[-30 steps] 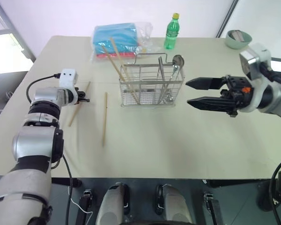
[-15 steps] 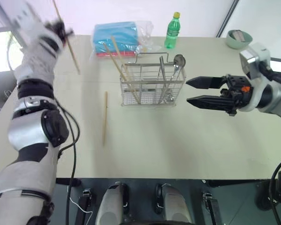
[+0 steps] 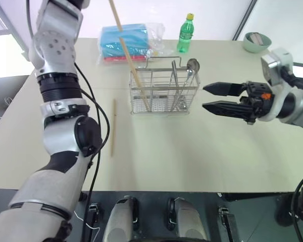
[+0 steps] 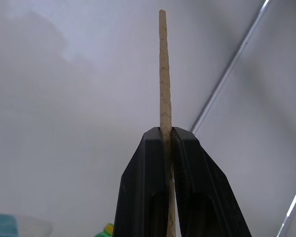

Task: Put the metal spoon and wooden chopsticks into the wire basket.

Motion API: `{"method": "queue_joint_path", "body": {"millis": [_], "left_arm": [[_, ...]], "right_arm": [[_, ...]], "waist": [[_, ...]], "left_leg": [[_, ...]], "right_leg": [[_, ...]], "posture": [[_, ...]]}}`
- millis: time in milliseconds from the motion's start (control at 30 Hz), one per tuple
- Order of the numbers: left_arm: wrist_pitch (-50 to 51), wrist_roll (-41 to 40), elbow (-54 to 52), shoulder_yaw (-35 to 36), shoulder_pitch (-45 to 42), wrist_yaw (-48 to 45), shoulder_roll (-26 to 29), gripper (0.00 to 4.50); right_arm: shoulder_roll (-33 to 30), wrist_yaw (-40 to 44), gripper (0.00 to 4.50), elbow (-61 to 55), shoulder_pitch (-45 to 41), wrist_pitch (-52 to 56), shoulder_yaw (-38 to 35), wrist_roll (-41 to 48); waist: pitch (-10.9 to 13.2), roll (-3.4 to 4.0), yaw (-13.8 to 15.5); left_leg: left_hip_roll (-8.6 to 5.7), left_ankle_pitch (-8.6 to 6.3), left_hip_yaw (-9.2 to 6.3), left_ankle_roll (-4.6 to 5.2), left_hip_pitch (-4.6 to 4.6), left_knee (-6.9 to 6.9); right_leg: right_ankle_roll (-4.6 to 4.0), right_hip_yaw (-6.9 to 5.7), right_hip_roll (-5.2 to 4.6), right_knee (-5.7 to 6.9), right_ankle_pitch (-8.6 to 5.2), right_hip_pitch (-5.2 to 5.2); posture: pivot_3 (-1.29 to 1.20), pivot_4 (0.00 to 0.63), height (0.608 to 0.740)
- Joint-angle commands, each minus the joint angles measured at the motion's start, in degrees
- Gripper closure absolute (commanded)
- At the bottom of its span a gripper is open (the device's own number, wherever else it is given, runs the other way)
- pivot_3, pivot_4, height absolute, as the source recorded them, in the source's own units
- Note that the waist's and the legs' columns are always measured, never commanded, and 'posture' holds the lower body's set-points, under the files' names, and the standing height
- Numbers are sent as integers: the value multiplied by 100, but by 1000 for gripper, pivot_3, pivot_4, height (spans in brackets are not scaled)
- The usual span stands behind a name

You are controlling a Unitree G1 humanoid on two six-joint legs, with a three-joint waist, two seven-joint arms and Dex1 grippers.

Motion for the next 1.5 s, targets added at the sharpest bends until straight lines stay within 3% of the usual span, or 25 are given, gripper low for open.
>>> {"method": "queue_joint_path", "body": {"millis": [33, 467, 567, 733, 800, 1000, 1167, 1333, 1500], "left_arm": [[-13, 302, -329, -515, 385, -92, -228, 4433], [-610, 1154, -821, -1346, 1789, -186, -719, 4433], [-532, 1112, -998, -1351, 1887, -157, -813, 3436], [-273, 997, -1469, -1276, 1989, -98, -792, 847], [-102, 937, -1717, -1217, 2021, -25, -733, 49], [986, 764, -2986, -996, 2080, 675, -218, 49], [3860, 450, -3959, -524, 2249, 1850, 570, 49], [6394, 854, -4394, 133, 2336, 2766, 335, 49], [6937, 1066, -4121, -52, 2640, 2789, -3, 49]], "right_arm": [[-72, -154, 550, -236, 8, -22, -346, 208], [-135, -406, 550, -200, 18, 8, -518, 372], [-133, -434, 550, -117, -53, 2, -493, 381], [-100, -431, 550, 30, -153, -48, -399, 320], [-74, -408, 550, 79, -179, -86, -347, 275], [-9, -338, 550, 266, -286, -220, -177, 126], [9, -273, 550, 326, -309, -277, -131, 59], [56, -229, 550, 355, -280, -339, -76, -15], [121, -212, 550, 379, -319, -408, 4, -88]], "waist": [[-3, 3, 6], [-2, 2, 16], [-2, 2, 9], [-2, 2, -1], [-2, 2, -2], [-2, 2, -6], [-3, 4, -10], [-3, 2, 28], [-3, 2, 34]], "left_leg": [[0, 0, 0, 0, 2, 0], [4, -10, -6, 16, 12, 4], [3, -19, -6, 31, 12, 7], [4, -19, -8, 32, 9, 7], [5, -20, -8, 32, 9, 7], [5, -19, -9, 31, 9, 8], [6, -15, -13, 24, 11, 7], [3, -12, -23, 20, 9, 13], [2, -6, -23, 7, 8, 19]], "right_leg": [[0, 0, 0, -1, 0, 4], [-1, 0, 2, -4, -1, 14], [-1, 1, 0, -4, 0, 16], [-1, 0, 1, -3, 0, 13], [-1, 0, 1, -3, -1, 13], [-1, 1, 1, -2, -1, 13], [-1, 1, 5, 0, -1, 13], [2, 0, 6, 1, -3, 21], [3, -1, 8, 0, -3, 23]], "posture": [[0, 150, 707], [0, 150, 707], [0, 150, 707], [0, 150, 707], [0, 150, 707], [0, 150, 707], [0, 150, 707], [0, 150, 707], [0, 150, 707]]}}
